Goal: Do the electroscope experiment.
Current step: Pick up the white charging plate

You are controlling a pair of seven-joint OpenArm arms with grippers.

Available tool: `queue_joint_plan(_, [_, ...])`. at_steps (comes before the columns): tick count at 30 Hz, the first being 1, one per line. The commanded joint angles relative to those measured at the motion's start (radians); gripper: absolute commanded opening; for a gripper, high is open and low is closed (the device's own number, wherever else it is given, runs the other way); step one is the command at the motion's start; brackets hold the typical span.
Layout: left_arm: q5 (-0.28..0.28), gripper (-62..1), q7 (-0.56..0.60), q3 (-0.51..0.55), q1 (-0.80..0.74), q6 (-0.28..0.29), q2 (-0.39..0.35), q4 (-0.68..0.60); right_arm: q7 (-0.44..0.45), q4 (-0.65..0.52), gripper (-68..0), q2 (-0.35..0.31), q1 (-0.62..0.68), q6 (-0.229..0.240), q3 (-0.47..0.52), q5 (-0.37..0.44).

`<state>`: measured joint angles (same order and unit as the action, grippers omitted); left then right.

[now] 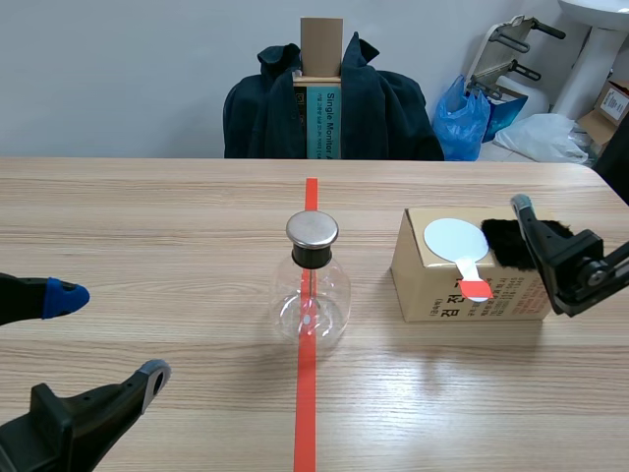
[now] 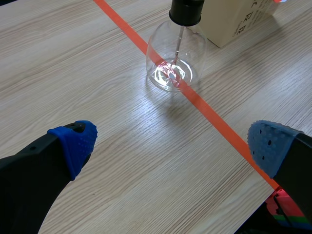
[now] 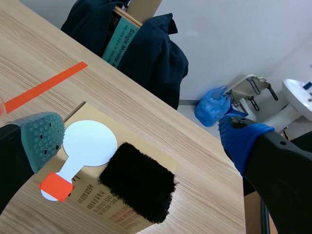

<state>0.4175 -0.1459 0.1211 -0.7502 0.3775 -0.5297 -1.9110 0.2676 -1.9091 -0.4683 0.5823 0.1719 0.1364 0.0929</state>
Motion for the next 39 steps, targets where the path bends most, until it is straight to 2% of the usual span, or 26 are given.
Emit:
queue_joint_plan(1, [0.008, 1.4, 0.014, 0.0, 0.0, 0.003, 0.0, -0.014, 0.007, -0.013, 0.4, -0.005, -0.003, -0.007, 0.016, 0.004])
queue_joint_plan(6, [0.008, 1.4, 0.014, 0.0, 0.0, 0.003, 0.0, -0.014, 0.018, -0.013, 0.4, -0.005, -0.003, -0.006, 0.016, -0.028])
queue_joint_plan(9, [0.007, 1.4, 0.014, 0.0, 0.0, 0.003, 0.0, -0.014, 0.081, -0.013, 0.4, -0.005, 0.0, 0.013, 0.015, -0.134])
queue_joint_plan(12, [0.008, 1.4, 0.014, 0.0, 0.0, 0.003, 0.0, -0.014, 0.183, -0.013, 0.4, -0.005, 0.017, 0.027, 0.015, -0.29])
queue_joint_plan(15, [0.007, 1.4, 0.015, 0.0, 0.0, 0.003, 0.0, -0.014, 0.285, -0.013, 0.4, -0.005, 0.059, 0.027, 0.015, -0.497])
queue_joint_plan(19, [0.005, 1.4, 0.014, 0.0, 0.0, 0.003, 0.0, -0.014, 0.352, -0.013, 0.4, -0.005, 0.138, 0.021, 0.015, -0.747])
queue_joint_plan(23, [0.005, 1.4, 0.014, 0.0, 0.0, 0.003, 0.0, -0.014, 0.375, -0.009, 0.4, -0.002, 0.204, -0.06, 0.015, -0.975])
queue_joint_plan(25, [0.005, 1.4, 0.014, 0.0, 0.0, 0.003, 0.0, -0.014, 0.373, 0.007, 0.4, -0.002, 0.212, -0.08, 0.015, -1.032])
queue_joint_plan(29, [0.005, 1.4, 0.014, 0.0, 0.0, 0.003, 0.0, -0.014, 0.343, 0.076, 0.4, -0.002, 0.192, -0.139, -0.001, -1.083])
queue_joint_plan(35, [0.005, 1.4, 0.014, 0.0, 0.0, 0.003, 0.0, -0.014, 0.239, 0.238, 0.4, 0.029, 0.067, -0.274, -0.099, -1.172])
queue_joint_plan(39, [0.005, 1.4, 0.014, 0.0, 0.0, 0.003, 0.0, -0.014, 0.188, 0.322, 0.4, 0.034, -0.005, -0.37, -0.172, -1.181])
